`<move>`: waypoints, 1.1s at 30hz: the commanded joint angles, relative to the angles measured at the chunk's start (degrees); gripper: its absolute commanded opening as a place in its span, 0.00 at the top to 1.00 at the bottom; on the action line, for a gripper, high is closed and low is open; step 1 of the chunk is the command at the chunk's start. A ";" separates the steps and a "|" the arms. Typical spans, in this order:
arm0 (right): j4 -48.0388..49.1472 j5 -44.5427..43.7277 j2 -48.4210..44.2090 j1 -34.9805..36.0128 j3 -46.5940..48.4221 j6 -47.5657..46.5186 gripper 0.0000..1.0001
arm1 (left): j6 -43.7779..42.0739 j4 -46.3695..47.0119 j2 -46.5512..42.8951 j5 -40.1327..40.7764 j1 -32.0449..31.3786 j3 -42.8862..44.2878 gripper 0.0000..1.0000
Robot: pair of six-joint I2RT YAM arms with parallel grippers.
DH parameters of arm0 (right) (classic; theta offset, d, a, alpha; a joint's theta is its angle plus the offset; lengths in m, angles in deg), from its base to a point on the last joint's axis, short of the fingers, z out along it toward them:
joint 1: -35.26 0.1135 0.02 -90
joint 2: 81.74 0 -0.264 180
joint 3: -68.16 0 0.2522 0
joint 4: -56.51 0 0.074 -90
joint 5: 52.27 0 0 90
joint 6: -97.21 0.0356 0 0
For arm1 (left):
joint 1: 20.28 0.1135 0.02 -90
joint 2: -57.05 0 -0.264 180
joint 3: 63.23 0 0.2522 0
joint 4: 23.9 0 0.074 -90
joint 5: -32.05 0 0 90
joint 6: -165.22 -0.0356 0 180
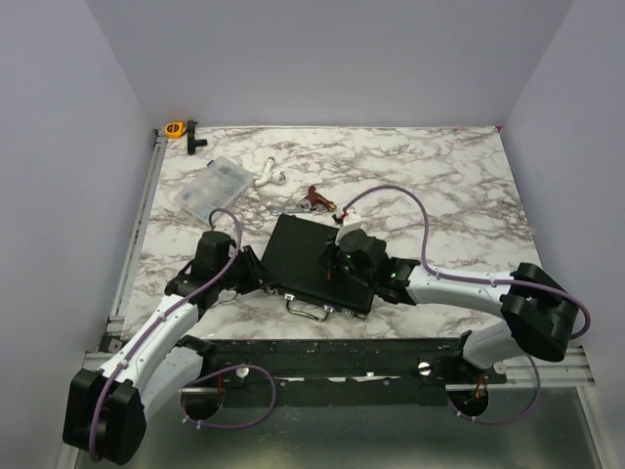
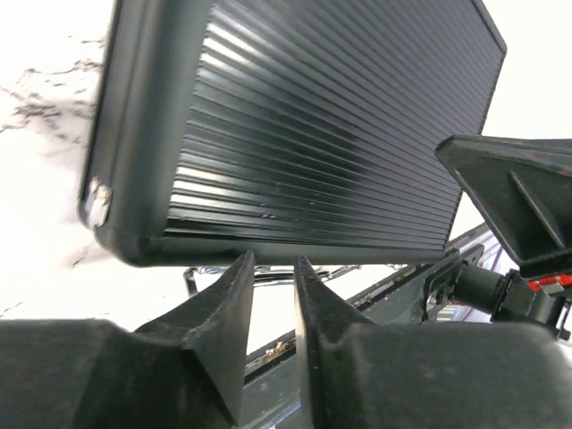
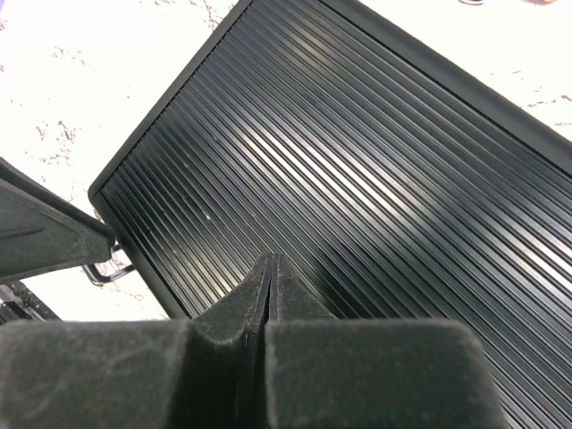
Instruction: Pack up texas hold em set
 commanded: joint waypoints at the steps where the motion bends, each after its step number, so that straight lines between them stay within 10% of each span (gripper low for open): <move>1: 2.16 1.05 1.51 -0.05 -0.99 -0.01 0.99 | 1.61 -6.65 -1.06 4.43 0.22 -0.41 0.80; 20: 2.71 1.35 2.10 -0.21 -2.52 0.46 0.99 | 4.18 -8.10 10.55 8.60 0.29 -2.39 0.90; 33: 2.64 1.95 2.36 -0.19 -2.35 0.48 0.99 | 9.31 -12.78 2.38 10.73 0.24 -5.84 0.90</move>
